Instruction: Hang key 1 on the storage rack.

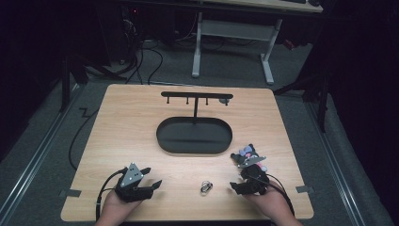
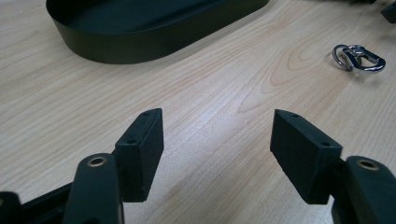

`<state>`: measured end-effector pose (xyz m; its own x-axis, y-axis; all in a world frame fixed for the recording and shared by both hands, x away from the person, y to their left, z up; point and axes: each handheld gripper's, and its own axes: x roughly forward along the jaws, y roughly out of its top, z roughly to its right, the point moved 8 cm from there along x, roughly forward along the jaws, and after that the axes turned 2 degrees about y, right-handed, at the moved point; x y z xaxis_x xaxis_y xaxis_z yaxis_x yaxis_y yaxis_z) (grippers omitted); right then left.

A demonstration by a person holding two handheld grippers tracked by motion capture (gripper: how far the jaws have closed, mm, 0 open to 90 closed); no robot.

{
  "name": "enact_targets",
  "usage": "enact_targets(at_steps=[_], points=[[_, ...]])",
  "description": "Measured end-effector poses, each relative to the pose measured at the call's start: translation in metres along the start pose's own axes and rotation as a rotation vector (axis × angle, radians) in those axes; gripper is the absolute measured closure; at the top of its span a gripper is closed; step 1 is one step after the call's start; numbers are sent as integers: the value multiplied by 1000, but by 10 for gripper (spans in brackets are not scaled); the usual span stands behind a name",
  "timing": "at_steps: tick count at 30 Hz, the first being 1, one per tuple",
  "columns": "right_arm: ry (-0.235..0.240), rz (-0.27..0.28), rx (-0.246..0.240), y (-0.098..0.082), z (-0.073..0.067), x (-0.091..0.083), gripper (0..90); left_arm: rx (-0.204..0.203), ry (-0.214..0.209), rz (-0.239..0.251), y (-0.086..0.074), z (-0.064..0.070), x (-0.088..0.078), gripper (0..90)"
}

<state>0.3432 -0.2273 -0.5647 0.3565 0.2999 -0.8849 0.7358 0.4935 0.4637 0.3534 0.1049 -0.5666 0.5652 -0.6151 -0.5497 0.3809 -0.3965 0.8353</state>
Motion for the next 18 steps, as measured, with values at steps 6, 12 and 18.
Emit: enact_targets(at_steps=[6,12,18], points=[[10,-60,-20,3,-3,-1,352,7,7,8,0,-1,-1,347],[33,-122,-18,3,-5,-3,322,15,-3,3,0,1,0,342],[50,-181,-21,3,-5,-6,303,30,-11,2,0,4,1,341]])
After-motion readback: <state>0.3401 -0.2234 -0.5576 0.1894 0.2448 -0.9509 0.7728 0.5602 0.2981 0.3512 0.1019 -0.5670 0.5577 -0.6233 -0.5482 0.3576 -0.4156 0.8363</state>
